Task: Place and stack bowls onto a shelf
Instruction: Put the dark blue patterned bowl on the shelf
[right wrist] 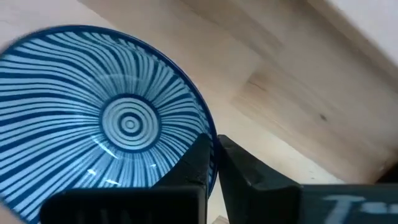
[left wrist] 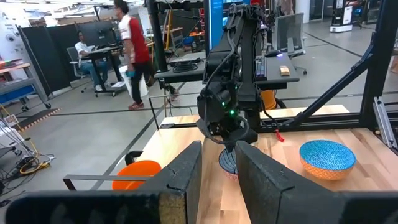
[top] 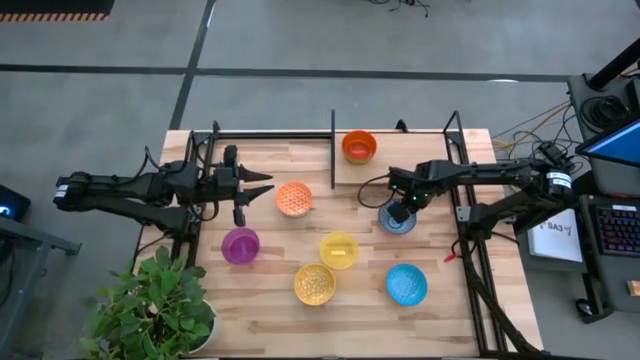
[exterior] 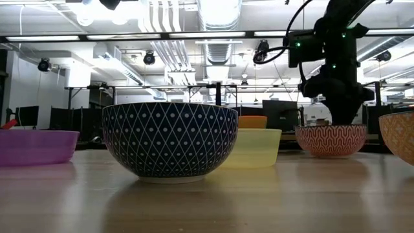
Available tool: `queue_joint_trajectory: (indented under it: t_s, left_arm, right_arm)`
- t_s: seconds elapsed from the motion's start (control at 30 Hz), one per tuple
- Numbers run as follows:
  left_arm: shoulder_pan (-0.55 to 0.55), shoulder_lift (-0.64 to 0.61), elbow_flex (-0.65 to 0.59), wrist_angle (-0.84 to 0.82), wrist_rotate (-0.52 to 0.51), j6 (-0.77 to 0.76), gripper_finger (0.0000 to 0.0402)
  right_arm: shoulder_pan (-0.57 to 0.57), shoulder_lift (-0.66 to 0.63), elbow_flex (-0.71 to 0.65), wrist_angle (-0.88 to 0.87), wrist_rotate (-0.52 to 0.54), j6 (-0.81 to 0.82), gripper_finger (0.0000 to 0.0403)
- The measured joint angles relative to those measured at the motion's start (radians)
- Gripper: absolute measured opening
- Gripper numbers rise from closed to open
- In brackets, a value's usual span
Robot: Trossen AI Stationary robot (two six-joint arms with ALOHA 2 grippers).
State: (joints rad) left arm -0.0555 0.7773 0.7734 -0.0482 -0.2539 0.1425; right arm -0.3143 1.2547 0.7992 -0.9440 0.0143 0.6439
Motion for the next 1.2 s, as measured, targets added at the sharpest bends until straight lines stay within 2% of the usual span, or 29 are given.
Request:
queue_joint_trajectory:
  t_s: [0.27,0.6,0.9,1.2]
  left_arm:
    - [0.000,0.000,0.000,0.003,0.000,0.003,0.0082]
    - [0.000,0.000,0.000,0.003,0.000,0.003,0.0082]
    - [0.000,0.001,0.000,0.001,0.000,0.003,0.0082]
    - [0.000,0.001,0.000,0.001,0.000,0.006,0.0082]
  right_arm:
    - [-0.091,-0.053,0.142,-0.022,-0.073,-0.050,0.0012]
    - [-0.381,0.023,0.339,-0.152,-0.066,-0.336,0.0012]
    - [-0.665,0.159,0.408,-0.168,-0.063,-0.584,0.0012]
    - [-0.758,0.233,0.423,-0.134,-0.072,-0.688,0.0012]
